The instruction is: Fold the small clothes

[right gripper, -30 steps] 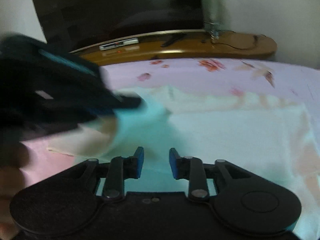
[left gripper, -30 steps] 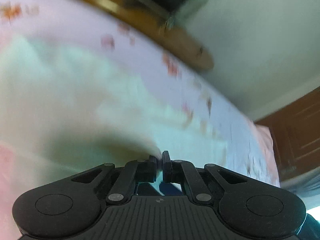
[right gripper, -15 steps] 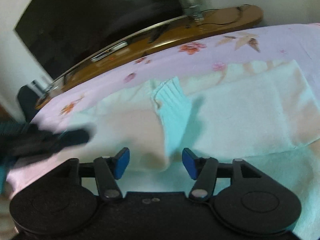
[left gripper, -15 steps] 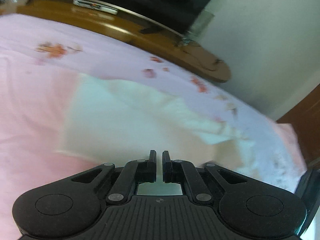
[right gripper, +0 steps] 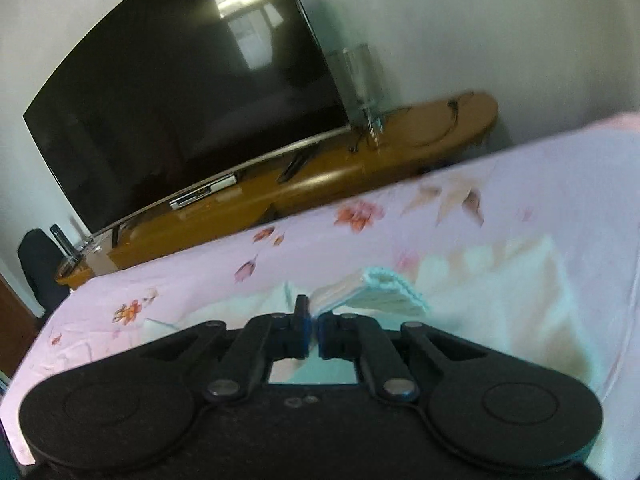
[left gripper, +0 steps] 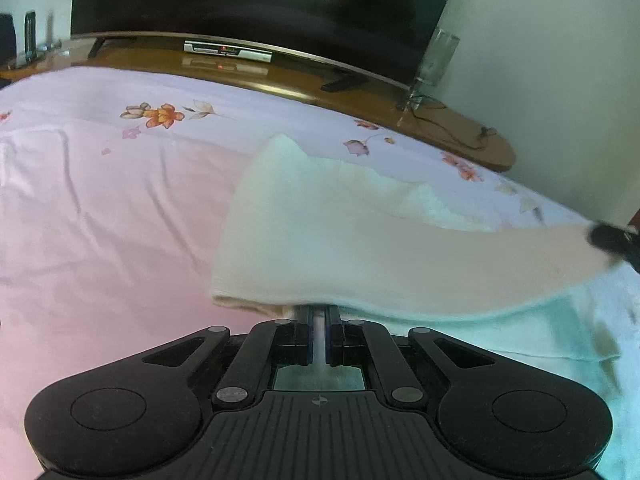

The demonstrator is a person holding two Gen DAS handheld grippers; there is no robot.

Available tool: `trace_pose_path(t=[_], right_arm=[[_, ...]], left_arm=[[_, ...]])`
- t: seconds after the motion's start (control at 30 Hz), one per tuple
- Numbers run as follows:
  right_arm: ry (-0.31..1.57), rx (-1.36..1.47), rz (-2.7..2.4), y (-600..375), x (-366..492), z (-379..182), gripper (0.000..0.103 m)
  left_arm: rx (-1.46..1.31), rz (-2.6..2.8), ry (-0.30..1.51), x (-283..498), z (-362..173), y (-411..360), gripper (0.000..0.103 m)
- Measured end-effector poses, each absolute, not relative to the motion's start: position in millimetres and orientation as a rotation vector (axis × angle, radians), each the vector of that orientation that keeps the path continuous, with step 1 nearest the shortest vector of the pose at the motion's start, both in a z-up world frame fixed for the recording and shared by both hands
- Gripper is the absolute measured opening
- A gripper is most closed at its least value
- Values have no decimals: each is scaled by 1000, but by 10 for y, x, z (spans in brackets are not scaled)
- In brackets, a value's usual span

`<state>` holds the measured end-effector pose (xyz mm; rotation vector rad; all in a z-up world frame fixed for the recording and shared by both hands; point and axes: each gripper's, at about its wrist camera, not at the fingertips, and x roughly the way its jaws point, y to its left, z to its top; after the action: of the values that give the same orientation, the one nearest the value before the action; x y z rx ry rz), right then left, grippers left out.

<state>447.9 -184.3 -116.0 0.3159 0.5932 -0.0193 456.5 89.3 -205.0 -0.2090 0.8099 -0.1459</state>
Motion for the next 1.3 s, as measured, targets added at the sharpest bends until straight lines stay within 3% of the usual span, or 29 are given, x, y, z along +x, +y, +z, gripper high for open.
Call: trace_pose_path(t=[0.3,0.5,0.53,0.6,0.77,0.9,1.07,1.2,1.3], right_arm=[[714,263,-211,-2350,4314,-1717,5],[741,244,-263,-2391,4309,-1875,6],[726,273,-267,-2417,4293,-1851,7],[714,367,-223,-2498,4269,-1822,23],[685,383,-232,-2599,4170,-1801,8],[670,303,-235,-2565,4182,-1759,6],[450,139,-144,-2410,4006,-1507,5],[698,263,-243,-2710,4131,-1877,5],[708,323,-252,-2756,4039,-1905,6]], left_arm=[[-315,-116,726,4525,-2126,1090,3],[-228,-122,709,4463,-2140,976,3],[-224,-125,710,4456,-2138,971,3],[-206,-135,715,4434,-2133,944,3],[-177,-141,715,4404,-2143,894,3],[-177,-140,722,4420,-2124,889,3],[-162,-147,714,4404,-2139,881,3],[-158,-144,723,4405,-2128,867,3],[-148,-146,724,4404,-2125,861,3]])
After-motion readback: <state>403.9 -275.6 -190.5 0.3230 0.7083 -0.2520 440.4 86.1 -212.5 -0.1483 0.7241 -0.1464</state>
